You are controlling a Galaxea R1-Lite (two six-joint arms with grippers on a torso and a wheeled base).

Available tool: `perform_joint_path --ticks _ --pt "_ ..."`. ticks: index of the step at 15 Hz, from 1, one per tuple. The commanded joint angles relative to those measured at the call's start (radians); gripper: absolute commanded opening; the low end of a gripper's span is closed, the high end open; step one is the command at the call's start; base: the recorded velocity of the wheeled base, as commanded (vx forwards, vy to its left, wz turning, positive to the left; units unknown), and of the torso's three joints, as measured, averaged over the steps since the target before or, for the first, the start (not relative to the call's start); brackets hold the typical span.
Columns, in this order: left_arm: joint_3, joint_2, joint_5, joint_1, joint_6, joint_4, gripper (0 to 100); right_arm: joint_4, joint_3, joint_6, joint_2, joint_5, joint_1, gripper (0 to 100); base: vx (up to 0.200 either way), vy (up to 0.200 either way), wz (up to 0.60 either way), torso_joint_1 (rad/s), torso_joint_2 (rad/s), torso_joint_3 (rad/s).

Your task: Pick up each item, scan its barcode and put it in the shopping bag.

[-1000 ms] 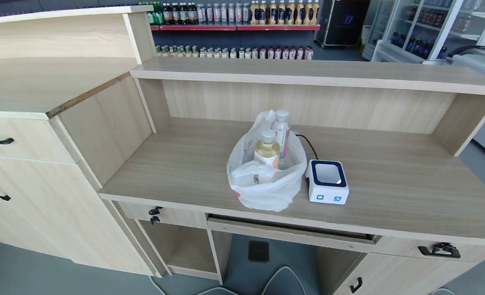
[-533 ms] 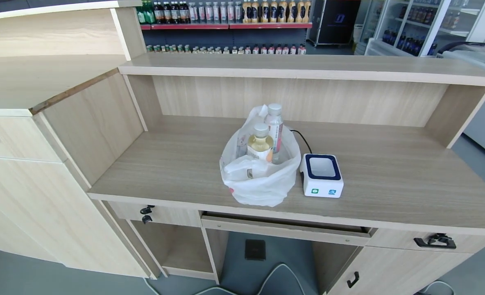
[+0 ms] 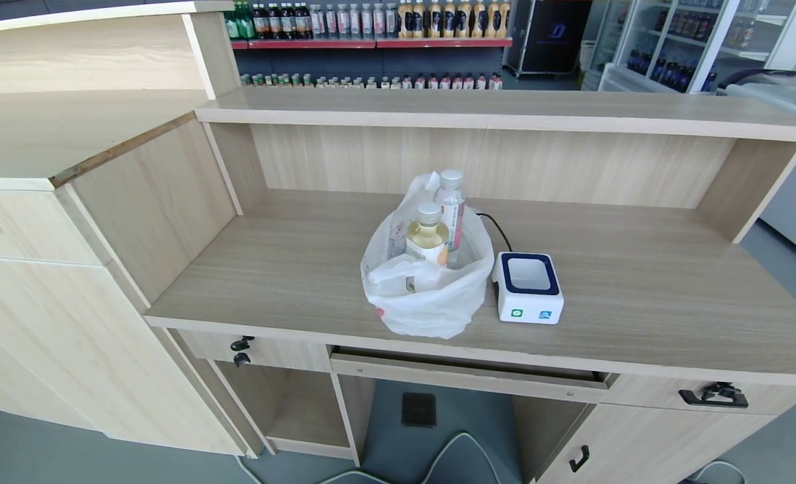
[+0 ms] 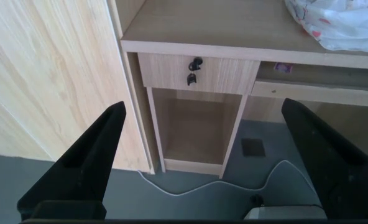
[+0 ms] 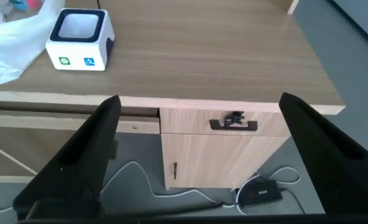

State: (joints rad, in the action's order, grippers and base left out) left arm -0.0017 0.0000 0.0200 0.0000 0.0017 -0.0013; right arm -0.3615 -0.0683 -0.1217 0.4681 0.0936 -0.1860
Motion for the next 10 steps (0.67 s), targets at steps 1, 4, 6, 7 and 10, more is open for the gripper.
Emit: perform_joint_path --ticks 1,4,6,7,10 --pt "0.000 0.002 0.000 0.000 0.000 0.000 100 0.161 0.068 -0.039 -0.272 -0.011 0.065 100 0.000 0.000 0.00 0.000 0.00 0.000" --pt "0.000 0.002 0.000 0.000 0.000 0.000 100 0.265 0.068 -0.039 -0.373 -0.086 0.083 100 0.000 0.000 0.00 0.000 0.00 0.000" --pt "0.000 0.000 0.000 0.000 0.000 0.000 100 0.265 0.068 -0.038 -0.373 -0.094 0.106 100 0.000 0.000 0.00 0.000 0.00 0.000" --pt "0.000 0.000 0.000 0.000 0.000 0.000 100 0.265 0.068 -0.039 -0.373 -0.092 0.106 100 0.000 0.000 0.00 0.000 0.00 0.000" --pt "0.000 0.000 0.000 0.000 0.000 0.000 100 0.265 0.068 -0.041 -0.373 -0.092 0.106 100 0.000 0.000 0.00 0.206 -0.35 -0.152"
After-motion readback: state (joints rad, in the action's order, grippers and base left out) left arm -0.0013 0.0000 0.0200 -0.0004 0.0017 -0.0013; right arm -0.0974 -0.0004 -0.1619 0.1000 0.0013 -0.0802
